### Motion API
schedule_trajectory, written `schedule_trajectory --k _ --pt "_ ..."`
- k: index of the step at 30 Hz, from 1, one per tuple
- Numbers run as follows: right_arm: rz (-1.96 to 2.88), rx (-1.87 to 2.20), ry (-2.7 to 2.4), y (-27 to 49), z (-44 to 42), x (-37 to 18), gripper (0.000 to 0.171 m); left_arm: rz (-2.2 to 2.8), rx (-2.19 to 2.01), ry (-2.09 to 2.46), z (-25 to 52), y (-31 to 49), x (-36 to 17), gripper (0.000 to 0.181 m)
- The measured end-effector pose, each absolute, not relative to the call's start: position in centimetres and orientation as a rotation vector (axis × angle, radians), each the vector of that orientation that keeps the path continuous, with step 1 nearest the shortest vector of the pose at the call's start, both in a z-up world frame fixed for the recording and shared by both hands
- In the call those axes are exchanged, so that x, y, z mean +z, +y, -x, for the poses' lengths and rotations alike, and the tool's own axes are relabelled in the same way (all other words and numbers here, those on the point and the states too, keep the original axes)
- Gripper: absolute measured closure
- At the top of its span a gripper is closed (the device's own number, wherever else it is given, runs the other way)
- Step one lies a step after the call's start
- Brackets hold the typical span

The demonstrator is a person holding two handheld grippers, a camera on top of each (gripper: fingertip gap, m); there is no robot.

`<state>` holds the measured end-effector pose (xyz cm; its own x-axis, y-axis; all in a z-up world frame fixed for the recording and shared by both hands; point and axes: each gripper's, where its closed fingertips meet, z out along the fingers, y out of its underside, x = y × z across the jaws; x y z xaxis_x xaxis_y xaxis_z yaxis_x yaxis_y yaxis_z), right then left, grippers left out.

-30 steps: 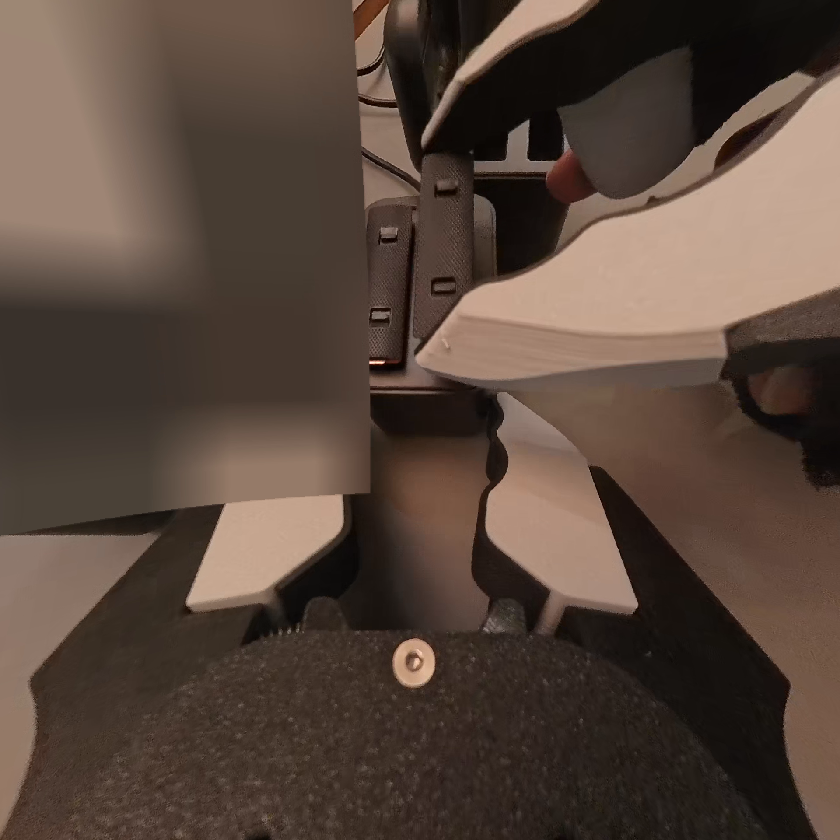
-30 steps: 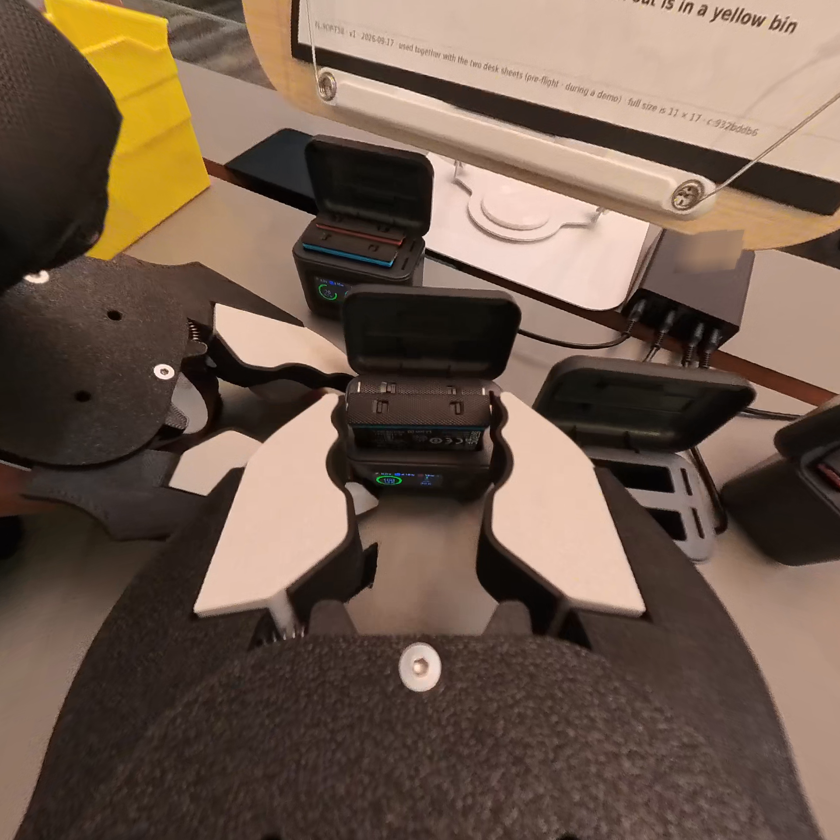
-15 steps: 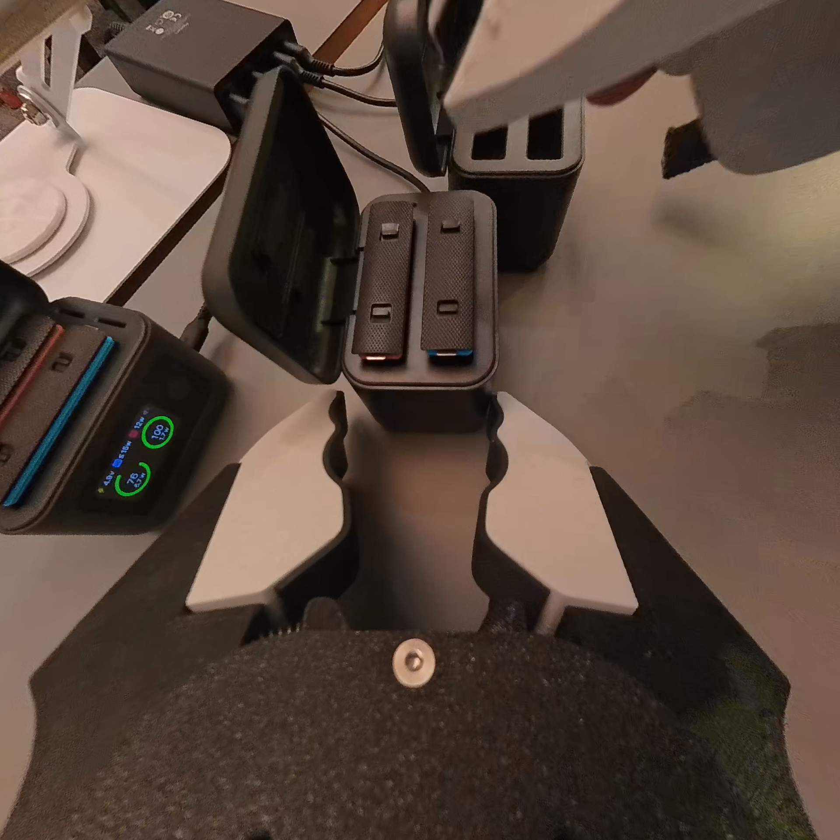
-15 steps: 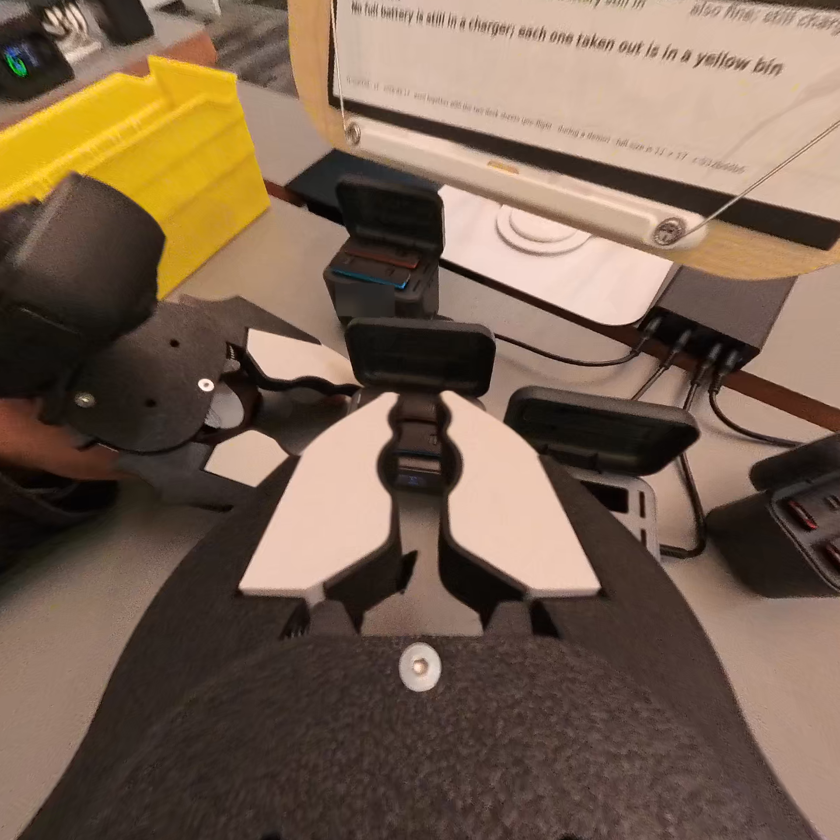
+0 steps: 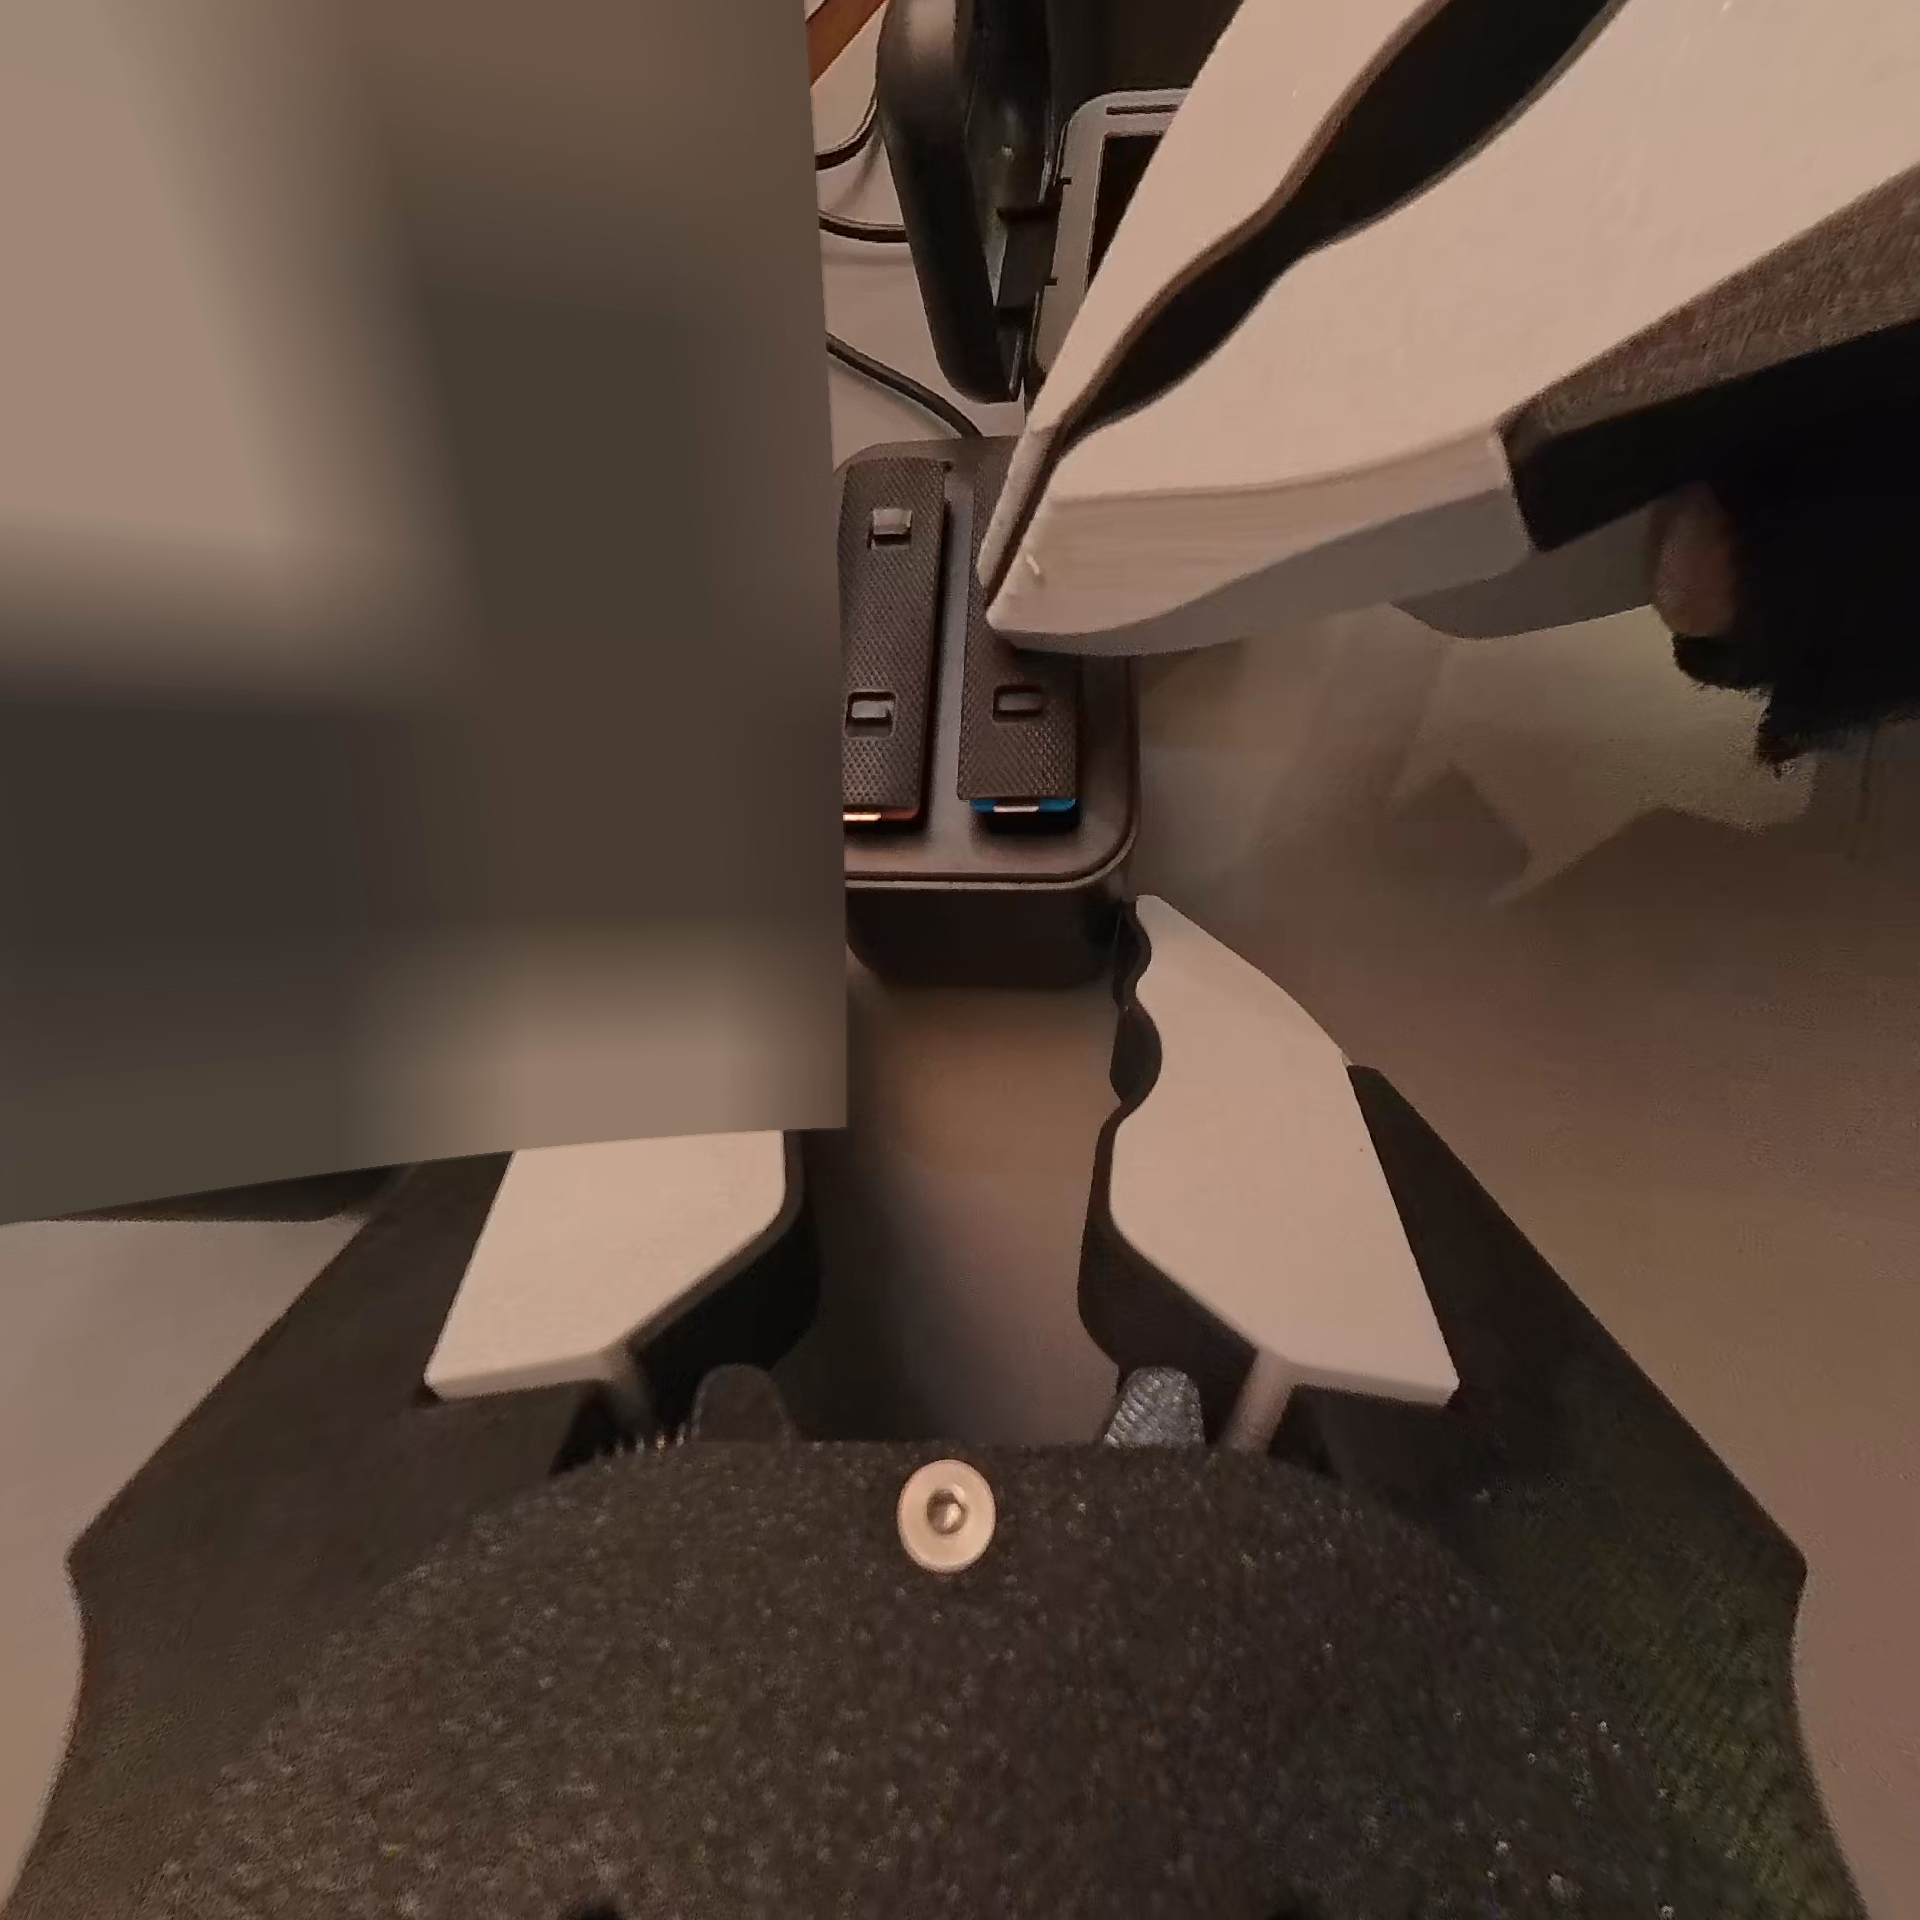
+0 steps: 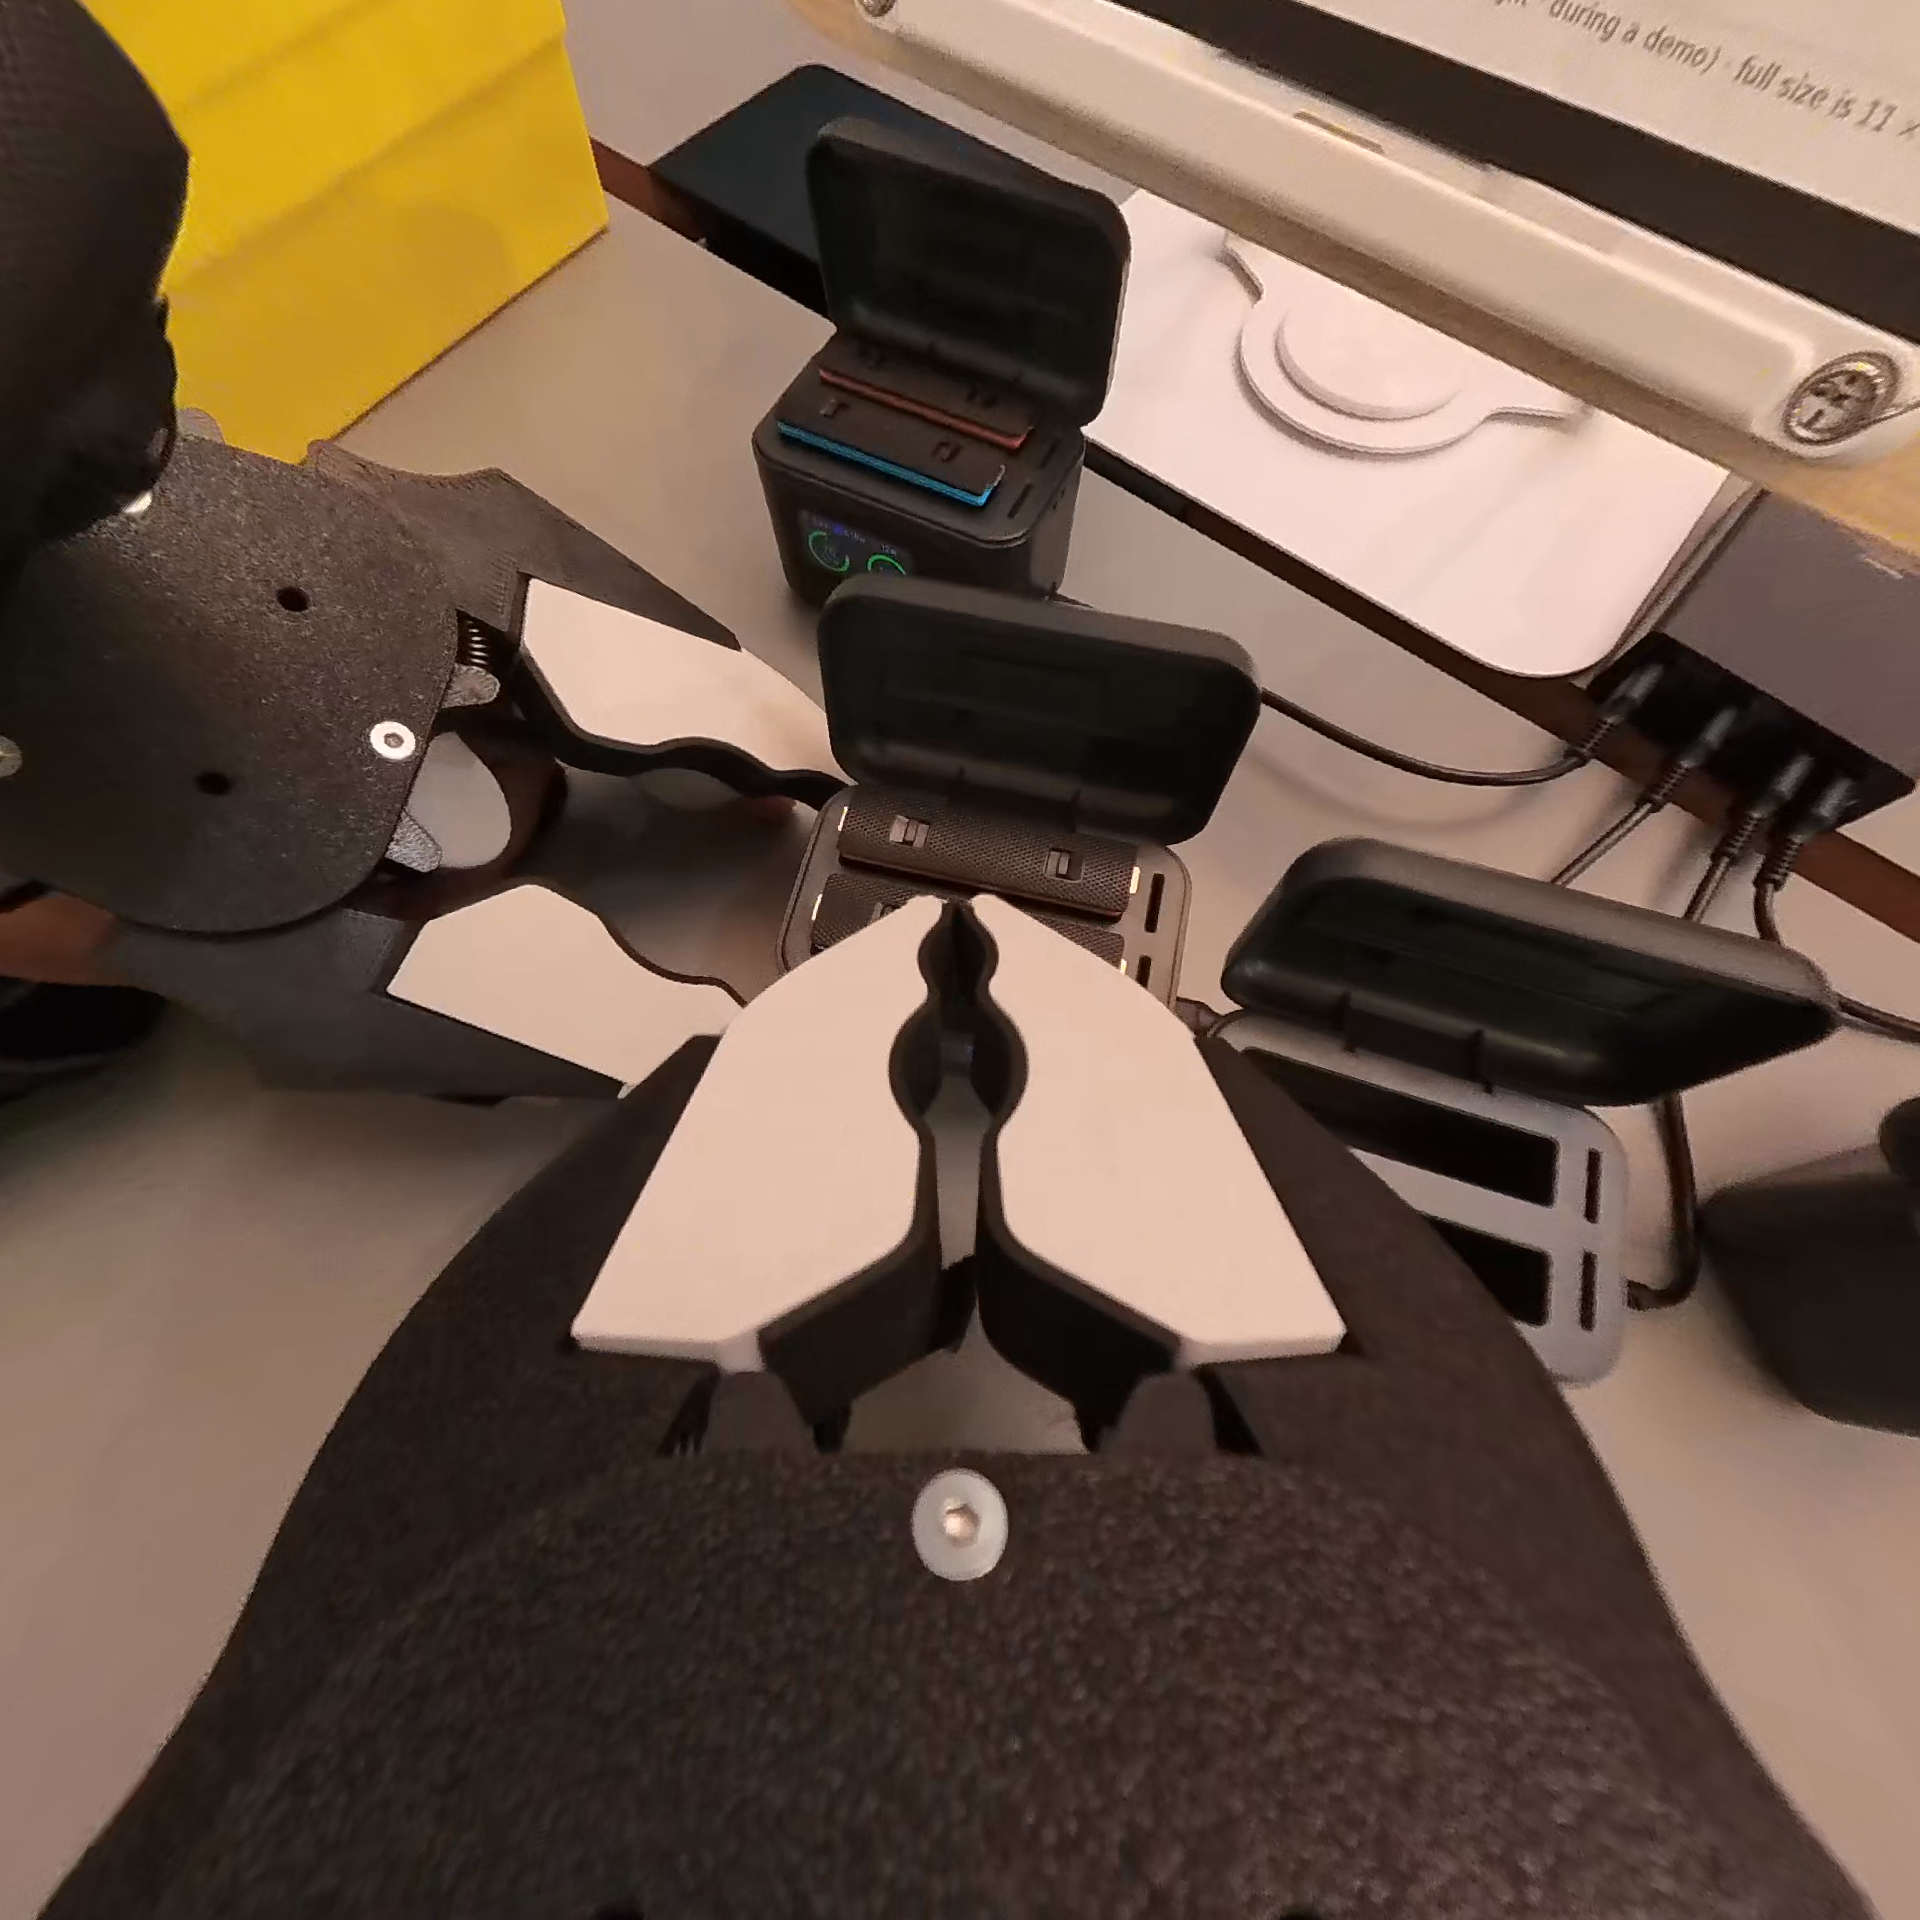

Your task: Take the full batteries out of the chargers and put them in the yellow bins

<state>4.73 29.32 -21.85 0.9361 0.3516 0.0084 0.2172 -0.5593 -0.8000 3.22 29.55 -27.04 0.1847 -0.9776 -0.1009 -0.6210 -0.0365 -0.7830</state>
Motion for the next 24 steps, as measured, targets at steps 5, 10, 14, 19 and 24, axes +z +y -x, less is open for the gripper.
schedule_trajectory --k 5,10,14,19,24 --pt "2.228 0.181 -0.465 29.27 -4.69 -21.96 0.171 1.74 -0.626 1.518 -3.22 29.54 -27.03 0.122" --pt "2.295 0.083 -0.64 29.14 -4.61 -22.11 0.171 1.743 -0.629 1.518 -3.22 29.54 -27.06 0.122" --pt "2.313 0.027 -0.741 29.06 -4.6 -22.14 0.171 1.742 -0.629 1.519 -3.22 29.5 -27.05 0.122" --pt "2.296 0.007 -0.754 29.03 -4.6 -22.15 0.171 1.742 -0.63 1.52 -3.22 29.49 -27.06 0.122" --pt "2.294 -0.042 -0.799 29.02 -4.6 -22.15 0.171 1.745 -0.631 1.519 -3.21 29.5 -27.08 0.122"
